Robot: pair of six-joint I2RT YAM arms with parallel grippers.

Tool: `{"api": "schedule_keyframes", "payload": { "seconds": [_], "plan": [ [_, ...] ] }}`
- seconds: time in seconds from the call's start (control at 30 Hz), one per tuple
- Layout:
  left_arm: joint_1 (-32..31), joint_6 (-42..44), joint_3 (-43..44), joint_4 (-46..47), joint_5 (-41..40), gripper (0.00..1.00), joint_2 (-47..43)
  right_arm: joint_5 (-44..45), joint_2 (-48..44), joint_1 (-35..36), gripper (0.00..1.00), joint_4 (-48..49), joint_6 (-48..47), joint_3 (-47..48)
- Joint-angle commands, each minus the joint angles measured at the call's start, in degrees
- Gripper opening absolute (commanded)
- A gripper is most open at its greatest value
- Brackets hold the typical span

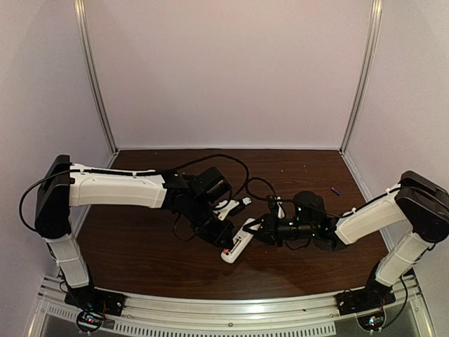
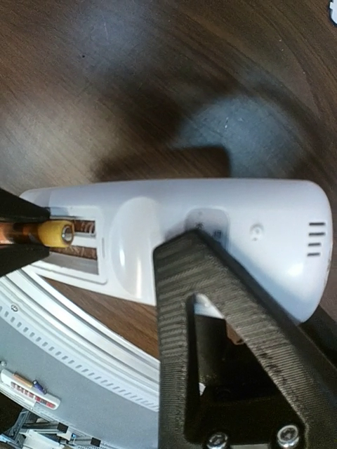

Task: Load the batteries into the remote control
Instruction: Place the battery in the battery compartment.

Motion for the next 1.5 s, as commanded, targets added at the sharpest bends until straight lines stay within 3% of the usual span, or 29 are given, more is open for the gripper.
{"api": "schedule_keyframes", "payload": {
  "seconds": [0.0,1.1,1.13,1.33,1.47],
  "plan": [
    [-0.4,0.5,2.4,-1.8,-2.4,0.01,1.9,1.0,0.6,0.6,0.0,3.1,1.2,1.7],
    [-0.5,0.5,5.7,-3.4,-5.9,0.29,2.0,0.6,1.1,0.7,0.0,5.8,2.8,0.4],
    [-0.5,0.5,5.8,-3.1,-6.4,0.32,1.4,0.6,1.0,0.7,0.0,5.8,2.7,0.3],
    [-0.2,2.3,4.3,1.3,-7.7,0.7,-5.3,0.2,0.4,0.7,0.0,5.4,2.4,-0.3],
    [1.1,2.9,2.5,3.1,-8.2,0.9,-9.0,0.1,-0.9,0.7,0.0,4.1,1.8,-0.8]
  ]
}}
